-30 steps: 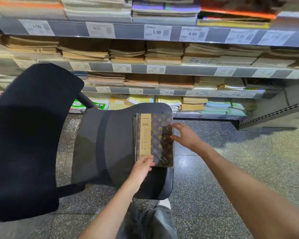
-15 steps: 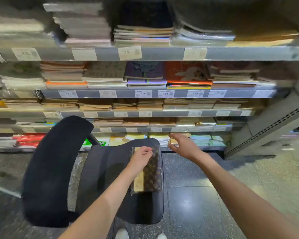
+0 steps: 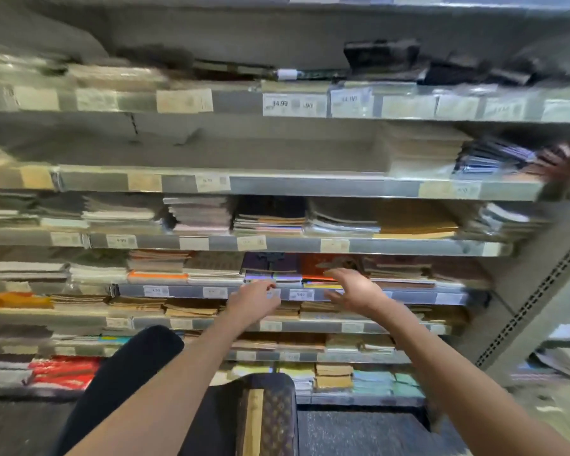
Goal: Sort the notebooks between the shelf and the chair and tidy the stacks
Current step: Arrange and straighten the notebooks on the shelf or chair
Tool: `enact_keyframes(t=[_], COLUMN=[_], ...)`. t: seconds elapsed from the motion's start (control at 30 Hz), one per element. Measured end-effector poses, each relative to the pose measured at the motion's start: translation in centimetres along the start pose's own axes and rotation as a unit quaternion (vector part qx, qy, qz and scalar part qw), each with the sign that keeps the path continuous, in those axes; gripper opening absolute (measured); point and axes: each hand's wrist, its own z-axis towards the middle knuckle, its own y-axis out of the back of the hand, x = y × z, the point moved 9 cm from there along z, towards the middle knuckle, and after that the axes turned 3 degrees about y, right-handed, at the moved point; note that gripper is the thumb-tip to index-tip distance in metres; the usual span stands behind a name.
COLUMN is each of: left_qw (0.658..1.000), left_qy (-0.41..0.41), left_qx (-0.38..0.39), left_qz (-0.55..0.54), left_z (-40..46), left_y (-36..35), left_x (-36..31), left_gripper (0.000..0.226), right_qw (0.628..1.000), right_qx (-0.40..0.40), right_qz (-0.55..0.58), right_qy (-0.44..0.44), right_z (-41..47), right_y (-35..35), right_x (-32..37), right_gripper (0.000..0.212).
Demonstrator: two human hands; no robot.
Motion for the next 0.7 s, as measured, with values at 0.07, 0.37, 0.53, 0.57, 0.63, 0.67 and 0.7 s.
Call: enact_keyframes(t=[0.07,0.37,0.53,0.57,0.63,0.67,0.7], left_qw=[0.999,0.985,0.977,0.975,0.969,0.965,0.961], left_qy=[-0.014,-0.074,-0.106,-0.110,-0.123,-0.134,-0.146], left_qx=[-0.024,-0.083,-0.115,-0.121,-0.141,-0.157,-0.173], left_qz=[0.038,0.133,0.148,0.152,0.159,0.159,0.160], left_z=[0.0,1.9,3.2,3.5,4.1,4.3,4.5], left_y=[2.7,13.8,19.3,20.5,23.1,24.5,25.7], left_x=[-1.3,-6.2,-8.0,-8.4,-9.4,-10.0,-10.5], left_gripper=[0.039,0.043,0.043,0.043,0.043,0.043,0.043], right_qw=[1.000,0.993,0.987,0.984,0.979,0.977,0.975], right_qx=[-0.014,-0.082,-0.104,-0.111,-0.137,-0.151,-0.162], right_qz=[-0.002,-0.076,-0.119,-0.131,-0.143,-0.144,-0.143], right_qy=[0.010,0.029,0.039,0.042,0.045,0.048,0.049], right_z=[0.1,1.4,3.1,3.6,4.5,4.9,5.3], right_y=[2.7,12.9,17.7,18.7,20.8,21.9,22.8], right_x=[1.0,4.6,6.5,6.9,7.8,8.3,8.7], right_gripper=[0.052,0.053,0.052,0.053,0.053,0.052,0.051])
